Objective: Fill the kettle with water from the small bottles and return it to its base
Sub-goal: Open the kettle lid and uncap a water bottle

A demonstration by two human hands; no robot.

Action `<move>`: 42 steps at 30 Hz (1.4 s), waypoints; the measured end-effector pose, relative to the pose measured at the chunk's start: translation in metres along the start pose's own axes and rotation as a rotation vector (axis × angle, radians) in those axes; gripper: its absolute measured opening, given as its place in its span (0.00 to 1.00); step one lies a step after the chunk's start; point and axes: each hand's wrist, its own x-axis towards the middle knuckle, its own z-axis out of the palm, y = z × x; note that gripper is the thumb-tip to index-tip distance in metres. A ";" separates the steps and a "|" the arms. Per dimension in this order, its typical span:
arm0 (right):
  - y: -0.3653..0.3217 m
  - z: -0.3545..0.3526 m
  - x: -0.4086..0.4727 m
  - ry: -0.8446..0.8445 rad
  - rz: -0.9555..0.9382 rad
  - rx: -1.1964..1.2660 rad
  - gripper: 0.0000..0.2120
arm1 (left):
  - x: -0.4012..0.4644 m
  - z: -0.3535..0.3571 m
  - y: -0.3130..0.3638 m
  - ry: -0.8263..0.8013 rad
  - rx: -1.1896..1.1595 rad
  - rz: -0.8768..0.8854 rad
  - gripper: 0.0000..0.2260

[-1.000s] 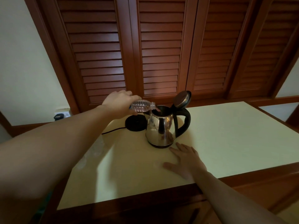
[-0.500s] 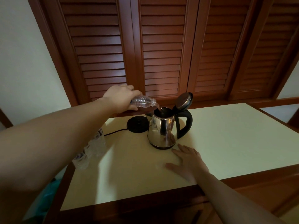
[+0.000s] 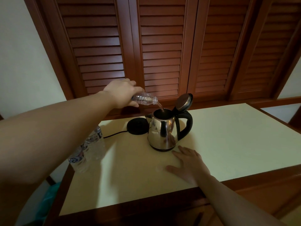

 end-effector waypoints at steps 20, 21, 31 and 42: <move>0.003 0.004 0.000 0.020 -0.001 0.025 0.48 | 0.025 -0.009 0.005 -0.039 0.173 0.170 0.33; 0.003 0.004 0.000 0.017 0.002 0.026 0.48 | 0.027 -0.010 0.006 -0.041 0.184 0.179 0.33; 0.003 0.001 0.000 0.012 -0.006 0.027 0.47 | 0.035 -0.010 0.018 -0.040 0.296 0.266 0.32; 0.002 0.001 -0.002 0.007 -0.007 0.024 0.46 | 0.029 0.006 0.025 -0.041 0.166 0.166 0.31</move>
